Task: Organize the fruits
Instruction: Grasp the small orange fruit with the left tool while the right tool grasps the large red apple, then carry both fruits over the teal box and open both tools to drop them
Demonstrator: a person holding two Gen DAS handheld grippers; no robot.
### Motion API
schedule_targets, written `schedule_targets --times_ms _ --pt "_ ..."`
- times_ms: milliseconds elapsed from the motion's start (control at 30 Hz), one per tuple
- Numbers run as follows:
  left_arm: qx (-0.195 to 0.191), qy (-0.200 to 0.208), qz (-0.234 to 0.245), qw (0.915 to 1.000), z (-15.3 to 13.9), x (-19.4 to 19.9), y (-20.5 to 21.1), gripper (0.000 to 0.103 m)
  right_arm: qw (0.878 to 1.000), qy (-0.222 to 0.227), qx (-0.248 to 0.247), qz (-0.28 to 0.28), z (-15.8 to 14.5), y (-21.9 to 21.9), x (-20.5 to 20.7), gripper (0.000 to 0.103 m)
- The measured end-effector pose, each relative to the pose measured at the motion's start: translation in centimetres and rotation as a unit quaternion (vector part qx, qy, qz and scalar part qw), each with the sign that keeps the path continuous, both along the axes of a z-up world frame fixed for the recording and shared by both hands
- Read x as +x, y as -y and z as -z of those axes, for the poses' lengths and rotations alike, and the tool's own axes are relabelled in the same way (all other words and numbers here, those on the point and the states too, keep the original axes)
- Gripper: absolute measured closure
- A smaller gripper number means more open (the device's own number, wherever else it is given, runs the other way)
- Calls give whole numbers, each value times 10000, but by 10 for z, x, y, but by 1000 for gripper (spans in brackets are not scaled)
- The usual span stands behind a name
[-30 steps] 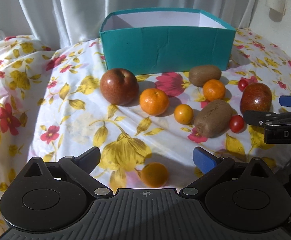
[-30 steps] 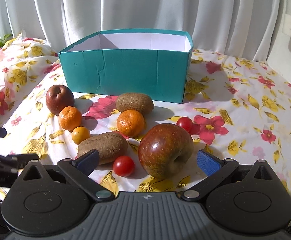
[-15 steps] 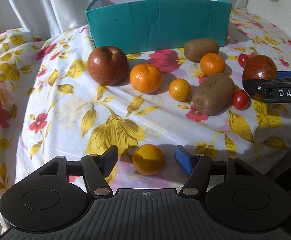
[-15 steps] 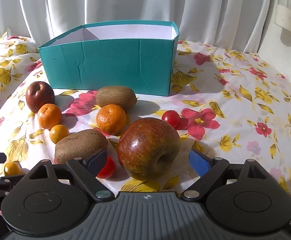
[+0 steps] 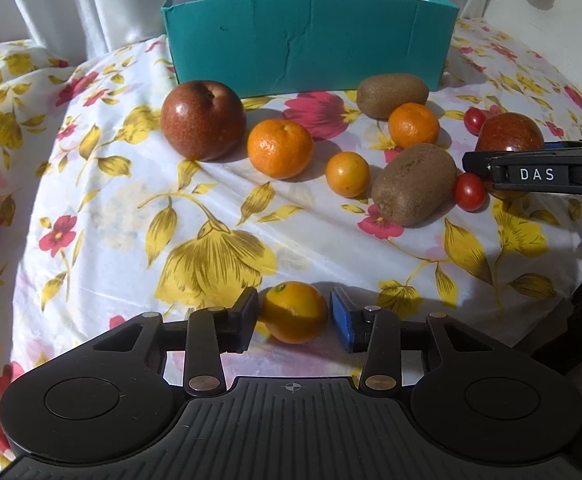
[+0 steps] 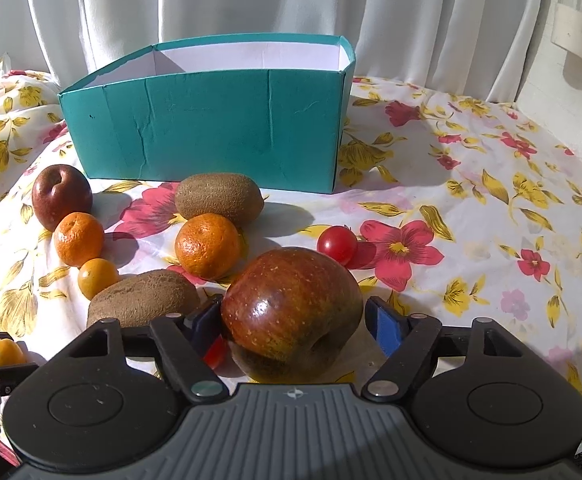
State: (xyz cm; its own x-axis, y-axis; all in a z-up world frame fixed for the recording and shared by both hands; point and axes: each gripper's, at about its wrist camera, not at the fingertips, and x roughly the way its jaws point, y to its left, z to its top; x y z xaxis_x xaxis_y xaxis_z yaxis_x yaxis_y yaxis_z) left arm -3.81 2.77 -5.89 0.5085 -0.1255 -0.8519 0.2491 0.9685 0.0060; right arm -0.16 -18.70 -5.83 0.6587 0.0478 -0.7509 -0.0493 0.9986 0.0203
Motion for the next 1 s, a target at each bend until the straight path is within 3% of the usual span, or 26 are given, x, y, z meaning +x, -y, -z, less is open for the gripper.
schedule_targets --times_ms 133,567,833,1000 --pt "11 -8 -16 10000 0 0 -2 65 9997 -212 79 -21 8 0 4 32" --pt "24 113 3 9999 -17 10 4 66 9995 -94 303 78 7 10 2 33" --pt "54 860 -13 9963 -68 38 19 66 9988 284 377 107 -28 14 5 33" --pt "-4 1329 -302 9907 -113 83 24 66 9965 751 360 31 -61 6 23 33"
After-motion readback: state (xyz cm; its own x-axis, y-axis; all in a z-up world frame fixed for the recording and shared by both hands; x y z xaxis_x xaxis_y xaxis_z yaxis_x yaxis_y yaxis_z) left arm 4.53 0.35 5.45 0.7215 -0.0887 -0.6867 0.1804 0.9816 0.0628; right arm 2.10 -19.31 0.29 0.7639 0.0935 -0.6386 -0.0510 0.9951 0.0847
